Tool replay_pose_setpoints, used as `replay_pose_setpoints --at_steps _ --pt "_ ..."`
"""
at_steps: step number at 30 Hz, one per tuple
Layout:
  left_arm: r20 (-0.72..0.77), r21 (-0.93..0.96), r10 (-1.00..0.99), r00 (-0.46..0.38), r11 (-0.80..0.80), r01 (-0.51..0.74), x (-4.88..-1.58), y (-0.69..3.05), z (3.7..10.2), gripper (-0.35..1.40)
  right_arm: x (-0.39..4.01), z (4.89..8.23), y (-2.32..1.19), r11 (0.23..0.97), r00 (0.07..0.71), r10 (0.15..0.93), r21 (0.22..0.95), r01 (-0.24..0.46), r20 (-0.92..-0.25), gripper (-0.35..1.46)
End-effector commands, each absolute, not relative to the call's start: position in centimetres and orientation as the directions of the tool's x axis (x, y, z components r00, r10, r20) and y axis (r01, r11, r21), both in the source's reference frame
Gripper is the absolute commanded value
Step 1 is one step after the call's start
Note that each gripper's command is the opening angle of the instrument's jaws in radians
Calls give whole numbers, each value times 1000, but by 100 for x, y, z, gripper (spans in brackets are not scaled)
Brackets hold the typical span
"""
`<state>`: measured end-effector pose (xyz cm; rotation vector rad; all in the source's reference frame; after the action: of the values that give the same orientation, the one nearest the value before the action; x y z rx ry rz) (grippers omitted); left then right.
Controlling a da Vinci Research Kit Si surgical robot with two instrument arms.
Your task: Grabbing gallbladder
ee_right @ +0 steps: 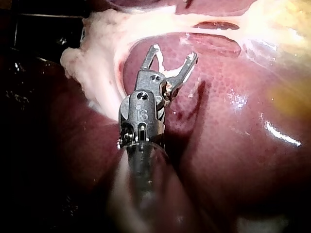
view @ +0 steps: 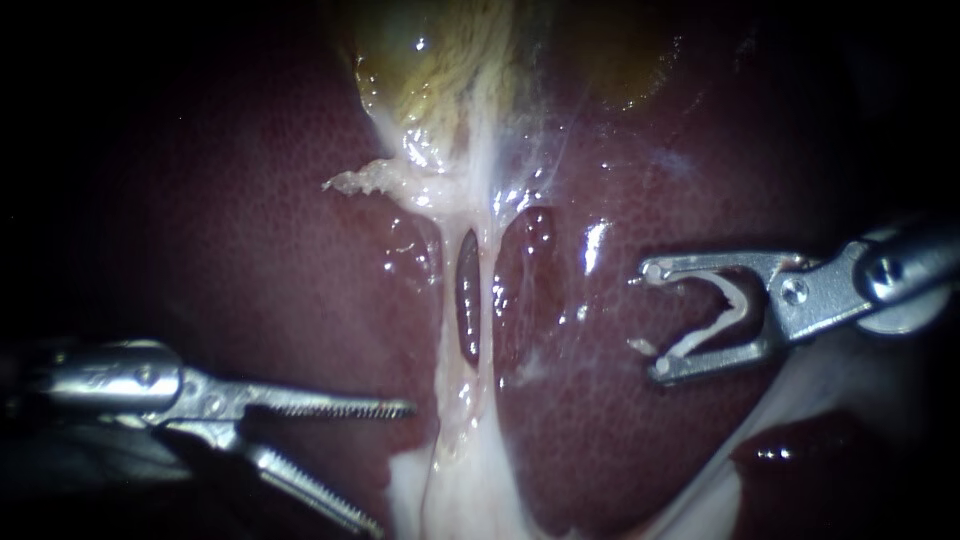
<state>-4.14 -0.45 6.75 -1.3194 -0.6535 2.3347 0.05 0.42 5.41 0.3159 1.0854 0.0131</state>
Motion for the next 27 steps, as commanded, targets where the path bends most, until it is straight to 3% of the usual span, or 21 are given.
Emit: replay_pose_setpoints --at_steps 1,9,20,27 --pt "-688 -569 538 -487 -817 -98 -414 -45 674 69 5 541 42 955 471 165 260 143 -866 50" --pt "-677 -570 561 -477 -809 -142 -399 -23 659 69 5 541 42 955 471 165 260 143 -866 50" --pt "-685 -547 614 -392 -789 -281 -354 87 618 61 6 541 42 955 472 165 260 143 -866 50" --pt "-707 -518 617 -344 -784 -340 -340 131 608 45 6 541 42 955 472 165 260 143 -866 50"
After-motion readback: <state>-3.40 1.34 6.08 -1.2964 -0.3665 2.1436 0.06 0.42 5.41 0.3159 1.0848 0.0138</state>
